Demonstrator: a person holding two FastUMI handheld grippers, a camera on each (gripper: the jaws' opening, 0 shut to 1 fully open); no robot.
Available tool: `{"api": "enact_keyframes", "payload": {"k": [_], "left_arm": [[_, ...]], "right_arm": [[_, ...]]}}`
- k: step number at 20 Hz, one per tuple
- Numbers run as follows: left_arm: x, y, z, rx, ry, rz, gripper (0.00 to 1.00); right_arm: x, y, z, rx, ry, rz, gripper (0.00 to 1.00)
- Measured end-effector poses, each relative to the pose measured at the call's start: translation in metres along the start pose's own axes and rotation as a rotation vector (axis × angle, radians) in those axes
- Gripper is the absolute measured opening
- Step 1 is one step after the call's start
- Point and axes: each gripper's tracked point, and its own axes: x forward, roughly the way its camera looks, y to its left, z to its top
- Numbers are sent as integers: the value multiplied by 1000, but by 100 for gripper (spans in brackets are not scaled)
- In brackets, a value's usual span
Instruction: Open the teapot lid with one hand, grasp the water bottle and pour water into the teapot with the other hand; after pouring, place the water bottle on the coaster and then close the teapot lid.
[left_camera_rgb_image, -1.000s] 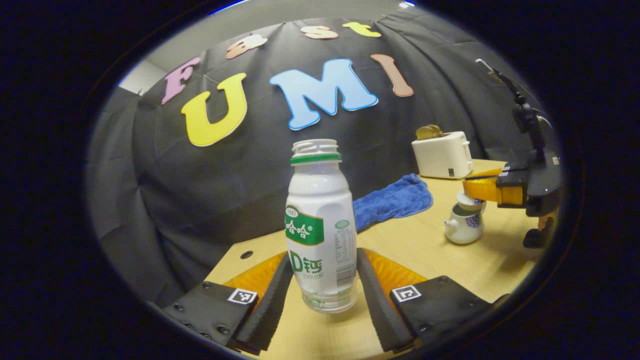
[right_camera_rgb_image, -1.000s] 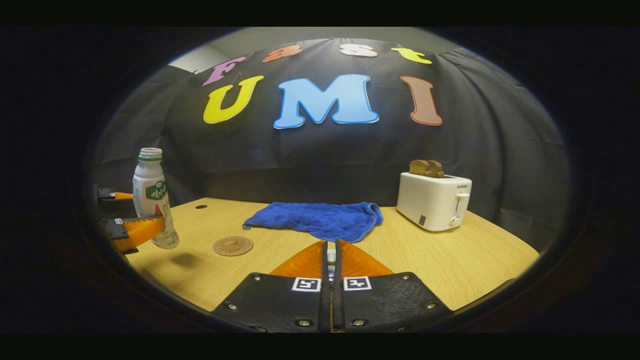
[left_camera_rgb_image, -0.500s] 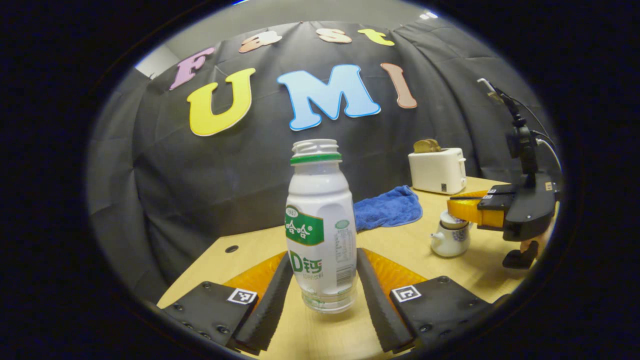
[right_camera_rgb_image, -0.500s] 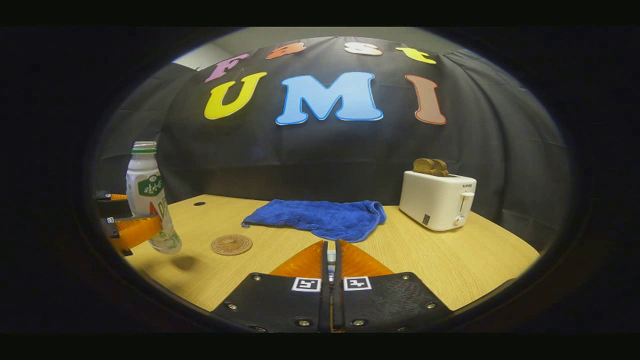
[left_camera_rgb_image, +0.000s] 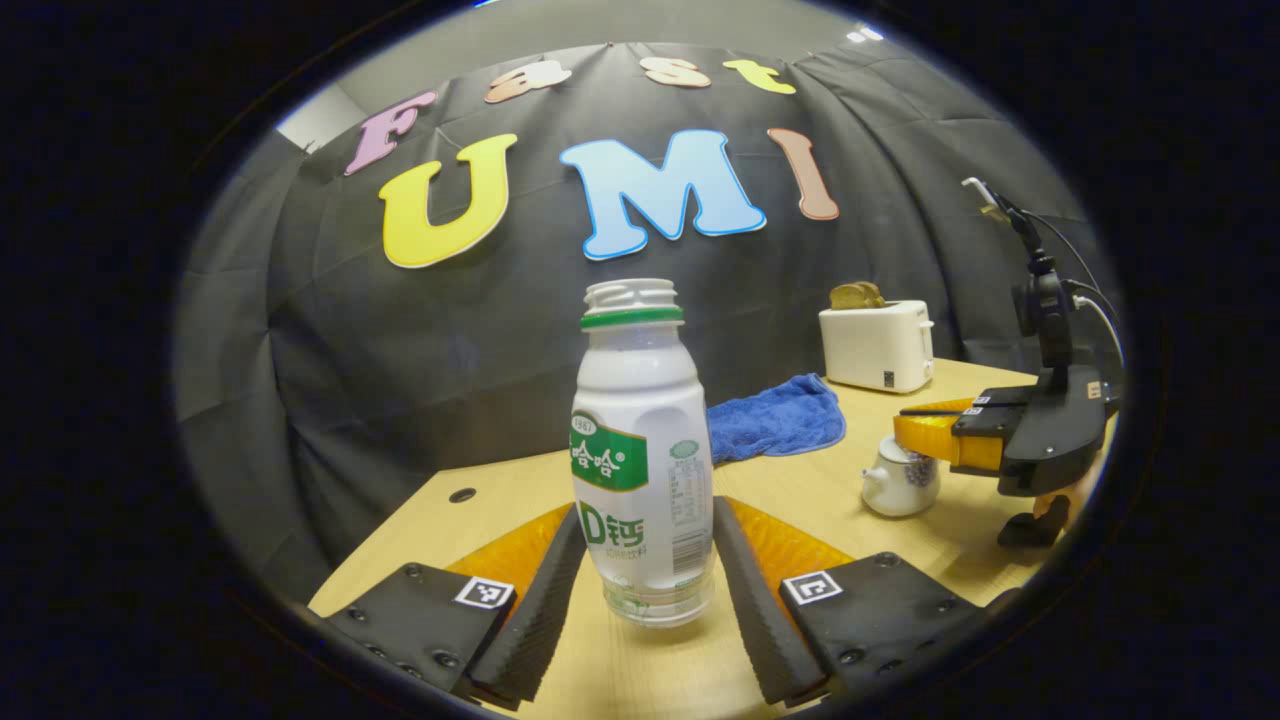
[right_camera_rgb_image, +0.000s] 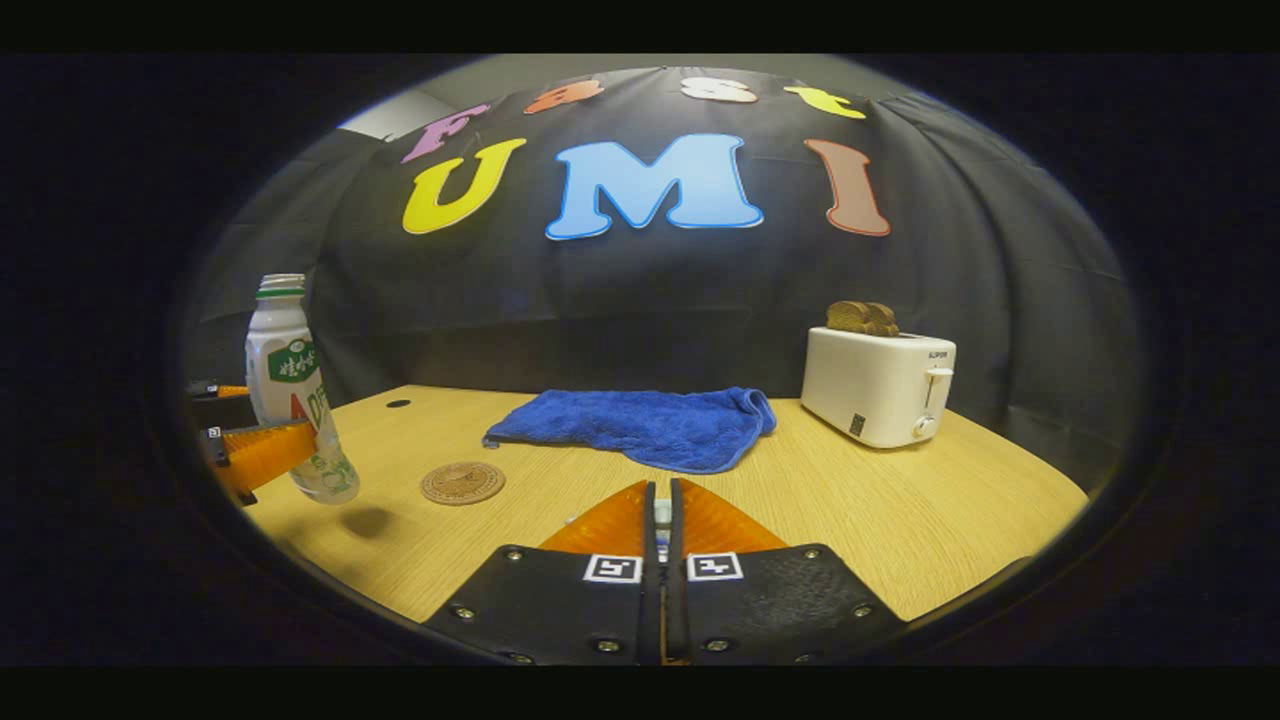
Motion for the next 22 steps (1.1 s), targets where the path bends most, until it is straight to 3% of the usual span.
{"api": "enact_keyframes", "payload": {"k": [3,4,5,6,7,8,10,11,12,13,15,16,17,18,19,22], "left_arm": [[0,-1,-1,-5,4,-1,89],[0,-1,-1,-7,6,-1,89],[1,0,-2,-10,8,-1,89],[1,0,-3,-13,10,-1,89],[1,-1,-3,-16,13,-2,89],[0,0,-3,-19,15,-2,88],[1,-1,-4,-27,17,-2,88],[2,-1,-4,-33,17,-2,88],[2,-1,-3,-39,14,0,88],[4,0,-3,-47,11,0,88],[10,1,-2,-67,10,-3,88],[13,2,0,-80,8,-4,88],[16,2,0,-95,5,-8,77],[20,1,1,-107,3,-11,77],[24,3,0,-118,4,-12,89],[37,4,-1,-148,7,-19,88]], "right_arm": [[-2,0,0,-6,-3,1,7],[-2,0,0,-5,-5,2,28],[-3,-1,-1,-4,-4,-2,10],[-3,-2,-1,-2,-7,-5,0],[-5,-3,0,3,-6,-5,15],[-4,-5,-1,3,-7,-15,15],[-5,-8,-2,8,-10,-20,31],[-6,-8,-2,13,-9,-16,19],[-7,-8,-2,13,-9,-19,35],[-9,-7,-1,12,-8,-11,26],[-6,-1,-5,13,2,8,73],[-6,0,-5,10,4,12,74],[-7,0,-3,5,-2,12,74],[-9,1,-1,0,-12,14,77],[-11,0,2,-4,-20,10,85],[-14,-3,7,-10,-47,0,88]]}}
